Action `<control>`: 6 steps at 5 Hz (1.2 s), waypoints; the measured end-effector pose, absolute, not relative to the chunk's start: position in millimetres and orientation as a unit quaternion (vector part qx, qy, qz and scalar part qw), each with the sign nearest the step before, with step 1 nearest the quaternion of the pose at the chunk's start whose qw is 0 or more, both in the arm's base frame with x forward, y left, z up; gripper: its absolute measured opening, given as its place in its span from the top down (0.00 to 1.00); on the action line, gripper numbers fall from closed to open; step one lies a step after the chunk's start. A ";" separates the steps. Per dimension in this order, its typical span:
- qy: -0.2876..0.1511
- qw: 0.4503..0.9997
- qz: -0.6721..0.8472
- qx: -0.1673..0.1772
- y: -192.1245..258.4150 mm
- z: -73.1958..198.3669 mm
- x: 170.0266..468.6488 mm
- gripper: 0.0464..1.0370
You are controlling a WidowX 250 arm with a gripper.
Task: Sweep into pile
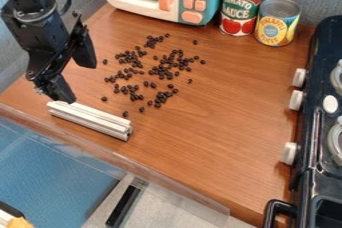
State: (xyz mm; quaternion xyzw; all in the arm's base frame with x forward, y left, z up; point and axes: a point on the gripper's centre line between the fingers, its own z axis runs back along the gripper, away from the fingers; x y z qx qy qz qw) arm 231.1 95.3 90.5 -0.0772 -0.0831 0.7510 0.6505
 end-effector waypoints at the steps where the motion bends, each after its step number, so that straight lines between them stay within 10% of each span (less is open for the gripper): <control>1: -0.071 0.648 0.755 -0.072 94.6 84.3 229.3 0.04; 6: -0.072 0.640 0.765 -0.011 98.0 43.6 248.5 0.04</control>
